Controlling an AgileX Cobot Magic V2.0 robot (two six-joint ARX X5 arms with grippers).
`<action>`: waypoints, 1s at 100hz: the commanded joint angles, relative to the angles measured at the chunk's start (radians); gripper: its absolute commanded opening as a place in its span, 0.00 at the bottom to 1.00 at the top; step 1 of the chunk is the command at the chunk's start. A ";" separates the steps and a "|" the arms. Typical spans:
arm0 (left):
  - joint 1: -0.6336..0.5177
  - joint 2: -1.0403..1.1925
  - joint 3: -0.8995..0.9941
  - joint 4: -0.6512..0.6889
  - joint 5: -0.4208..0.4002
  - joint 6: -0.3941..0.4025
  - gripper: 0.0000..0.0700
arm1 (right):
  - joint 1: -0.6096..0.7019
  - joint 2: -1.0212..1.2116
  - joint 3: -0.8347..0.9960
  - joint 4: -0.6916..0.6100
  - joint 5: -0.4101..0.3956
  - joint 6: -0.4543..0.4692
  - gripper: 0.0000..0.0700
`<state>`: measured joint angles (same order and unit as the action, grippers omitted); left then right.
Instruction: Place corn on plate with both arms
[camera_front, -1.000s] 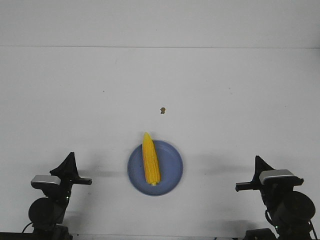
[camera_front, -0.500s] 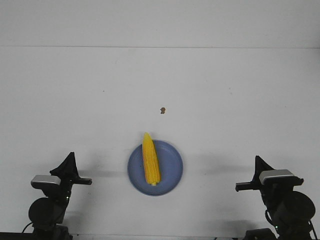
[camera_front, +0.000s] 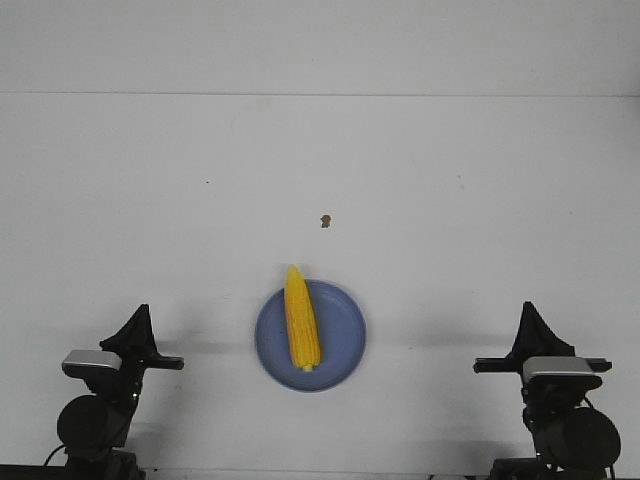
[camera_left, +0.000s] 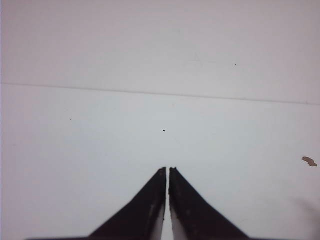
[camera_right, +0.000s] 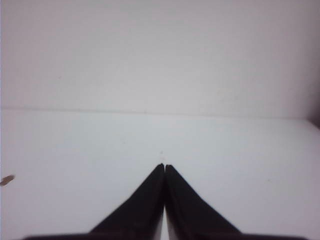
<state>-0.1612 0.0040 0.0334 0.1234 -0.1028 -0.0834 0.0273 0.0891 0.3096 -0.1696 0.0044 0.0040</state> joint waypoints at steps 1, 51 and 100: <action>-0.001 -0.001 -0.019 0.011 -0.003 0.015 0.02 | -0.007 -0.031 -0.036 0.053 0.003 -0.005 0.00; -0.001 -0.001 -0.019 0.011 -0.003 0.015 0.02 | -0.042 -0.088 -0.226 0.163 0.003 -0.001 0.00; -0.001 -0.001 -0.019 0.011 -0.003 0.015 0.02 | -0.043 -0.088 -0.297 0.303 0.003 -0.001 0.00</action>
<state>-0.1612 0.0040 0.0334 0.1226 -0.1028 -0.0834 -0.0139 0.0017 0.0147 0.1215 0.0044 0.0040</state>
